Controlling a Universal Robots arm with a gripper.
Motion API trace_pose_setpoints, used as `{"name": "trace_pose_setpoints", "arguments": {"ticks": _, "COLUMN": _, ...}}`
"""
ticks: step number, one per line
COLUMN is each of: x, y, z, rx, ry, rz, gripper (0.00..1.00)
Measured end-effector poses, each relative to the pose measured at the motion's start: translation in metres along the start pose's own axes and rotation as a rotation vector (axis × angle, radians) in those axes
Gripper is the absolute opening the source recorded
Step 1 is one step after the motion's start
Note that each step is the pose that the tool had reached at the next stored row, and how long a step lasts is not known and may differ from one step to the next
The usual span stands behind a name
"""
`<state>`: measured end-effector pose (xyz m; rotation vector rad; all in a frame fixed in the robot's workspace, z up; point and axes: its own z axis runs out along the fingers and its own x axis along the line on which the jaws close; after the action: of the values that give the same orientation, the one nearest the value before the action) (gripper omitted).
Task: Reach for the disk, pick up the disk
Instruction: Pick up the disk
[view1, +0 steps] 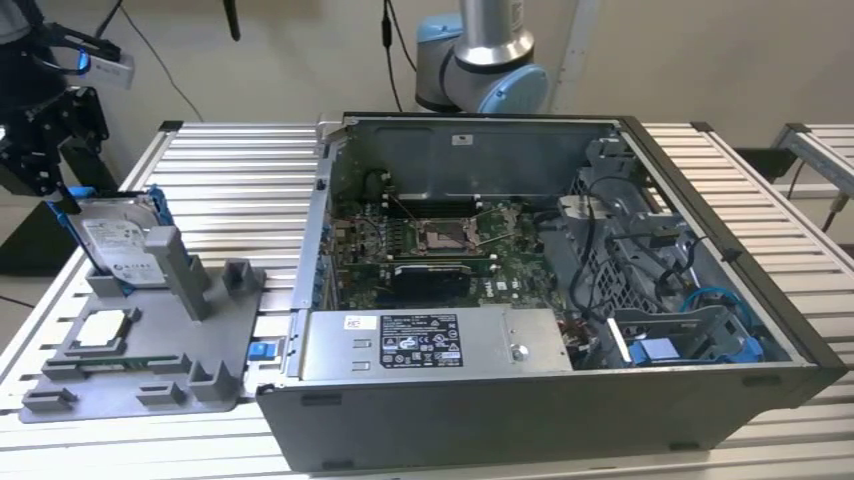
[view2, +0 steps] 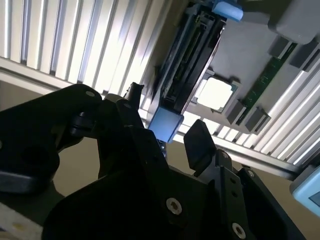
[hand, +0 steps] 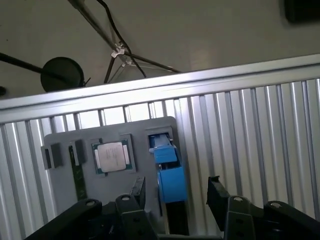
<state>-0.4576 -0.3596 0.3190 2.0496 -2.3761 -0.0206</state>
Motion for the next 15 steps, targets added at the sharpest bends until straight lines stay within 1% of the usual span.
{"name": "trace_pose_setpoints", "arguments": {"ticks": 2, "x": 0.0000, "y": -0.0001, "z": 0.0036, "rx": 0.0000, "ry": 0.0002, "rz": -0.020, "gripper": 1.00}}
{"name": "trace_pose_setpoints", "arguments": {"ticks": 5, "x": 0.0001, "y": -0.0001, "z": 0.0090, "rx": -0.0004, "ry": 0.0007, "rz": -0.062, "gripper": 1.00}}
{"name": "trace_pose_setpoints", "arguments": {"ticks": 15, "x": 0.0004, "y": 0.0014, "z": 0.0273, "rx": -0.0005, "ry": -0.0004, "rz": -0.118, "gripper": 1.00}}
